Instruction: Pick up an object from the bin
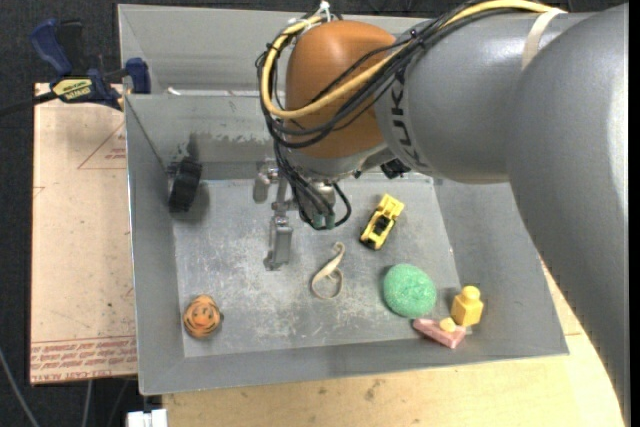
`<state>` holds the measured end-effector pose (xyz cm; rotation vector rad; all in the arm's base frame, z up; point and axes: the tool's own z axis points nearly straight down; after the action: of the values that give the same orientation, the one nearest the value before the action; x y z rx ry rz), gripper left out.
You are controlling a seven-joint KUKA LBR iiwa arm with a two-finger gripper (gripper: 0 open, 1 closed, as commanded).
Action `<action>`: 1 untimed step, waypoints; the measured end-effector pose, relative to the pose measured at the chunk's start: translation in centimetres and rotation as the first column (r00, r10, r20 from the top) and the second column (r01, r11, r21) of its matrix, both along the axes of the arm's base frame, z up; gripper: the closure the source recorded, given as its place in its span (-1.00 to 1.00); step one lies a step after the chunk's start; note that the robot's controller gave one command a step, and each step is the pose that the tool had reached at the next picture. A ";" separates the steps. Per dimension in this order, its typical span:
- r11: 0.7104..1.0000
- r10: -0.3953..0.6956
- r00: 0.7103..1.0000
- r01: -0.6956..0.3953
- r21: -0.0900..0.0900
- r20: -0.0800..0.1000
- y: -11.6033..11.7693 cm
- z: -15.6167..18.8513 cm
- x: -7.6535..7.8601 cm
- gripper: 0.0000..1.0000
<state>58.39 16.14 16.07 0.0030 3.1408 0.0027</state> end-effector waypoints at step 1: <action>1.000 0.000 1.000 0.000 0.000 0.000 0.0 0.0 0.0 -1.00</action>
Offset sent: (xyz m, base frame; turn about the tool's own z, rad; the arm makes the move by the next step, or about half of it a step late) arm 0.0302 -0.1099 -0.0907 -0.2535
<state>58.39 16.14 16.07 0.0029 3.1409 0.0028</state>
